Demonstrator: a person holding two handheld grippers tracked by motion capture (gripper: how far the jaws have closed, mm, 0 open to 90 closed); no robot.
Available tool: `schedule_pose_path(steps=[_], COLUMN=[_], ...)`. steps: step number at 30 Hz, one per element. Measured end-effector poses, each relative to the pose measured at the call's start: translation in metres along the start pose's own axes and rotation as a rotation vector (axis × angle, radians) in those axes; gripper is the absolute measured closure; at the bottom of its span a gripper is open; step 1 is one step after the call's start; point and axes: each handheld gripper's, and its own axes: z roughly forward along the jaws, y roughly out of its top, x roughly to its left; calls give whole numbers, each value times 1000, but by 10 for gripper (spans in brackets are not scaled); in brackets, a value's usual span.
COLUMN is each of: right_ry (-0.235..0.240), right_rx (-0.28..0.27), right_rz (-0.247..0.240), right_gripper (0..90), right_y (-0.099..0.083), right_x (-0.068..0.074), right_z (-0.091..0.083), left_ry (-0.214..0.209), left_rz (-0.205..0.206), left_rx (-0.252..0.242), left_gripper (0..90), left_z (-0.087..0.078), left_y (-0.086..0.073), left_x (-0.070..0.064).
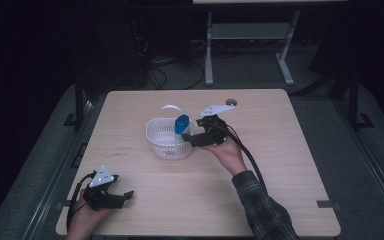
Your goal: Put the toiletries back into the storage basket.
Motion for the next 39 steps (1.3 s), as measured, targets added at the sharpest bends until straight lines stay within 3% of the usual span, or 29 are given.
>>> schedule_pose_path(steps=[24, 39], right_ry=[-55, -119], right_rx=[-24, 22], right_rz=[29, 71], right_gripper=[180, 181], right_y=[-49, -99], right_x=[0, -7], right_z=[-65, -101], left_ry=[0, 0], left_rz=[-1, 1], left_rx=[-1, 1], left_gripper=[136, 135], left_z=[0, 0], left_y=[0, 0], left_x=[0, 0])
